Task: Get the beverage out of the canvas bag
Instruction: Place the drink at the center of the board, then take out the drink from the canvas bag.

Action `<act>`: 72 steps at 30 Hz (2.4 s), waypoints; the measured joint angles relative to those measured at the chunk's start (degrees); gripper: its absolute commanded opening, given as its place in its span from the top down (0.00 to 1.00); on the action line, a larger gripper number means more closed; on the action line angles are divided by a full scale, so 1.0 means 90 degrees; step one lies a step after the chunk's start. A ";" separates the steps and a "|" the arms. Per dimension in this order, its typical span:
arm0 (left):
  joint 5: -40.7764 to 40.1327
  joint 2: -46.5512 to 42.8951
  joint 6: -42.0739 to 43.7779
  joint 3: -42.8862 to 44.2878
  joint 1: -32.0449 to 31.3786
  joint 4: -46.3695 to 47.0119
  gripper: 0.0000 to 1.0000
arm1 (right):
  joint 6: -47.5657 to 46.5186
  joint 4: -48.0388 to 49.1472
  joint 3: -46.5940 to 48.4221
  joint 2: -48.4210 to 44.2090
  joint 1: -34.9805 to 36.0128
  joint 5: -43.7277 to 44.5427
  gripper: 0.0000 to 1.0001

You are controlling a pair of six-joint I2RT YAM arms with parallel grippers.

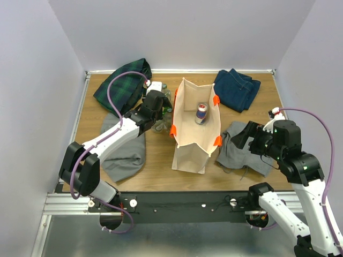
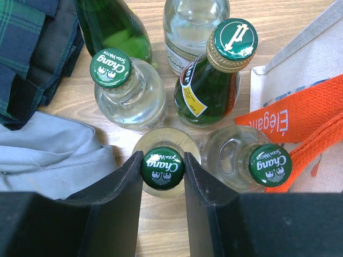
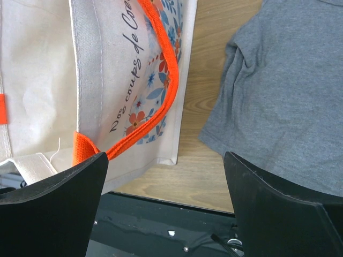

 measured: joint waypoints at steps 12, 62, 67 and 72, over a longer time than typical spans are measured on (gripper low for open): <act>-0.0002 -0.0136 -0.0061 -0.0138 0.0002 0.0032 0.54 | 0.0002 -0.0002 -0.0024 -0.0053 0.0000 0.0000 0.02; 0.2336 -0.1171 0.0488 0.2909 0.0002 -0.2305 0.01 | 0.0068 0.0187 -0.0192 0.0005 0.0000 -0.0012 0.02; 0.3109 -0.1122 0.0245 0.2929 -0.0012 -0.2249 0.01 | 0.0141 0.0223 -0.0238 -0.0017 0.0000 -0.0019 0.02; 0.3478 -0.0806 0.0185 0.3242 -0.0158 -0.2271 0.01 | 0.0168 0.0236 -0.0238 -0.0024 0.0000 -0.0019 0.02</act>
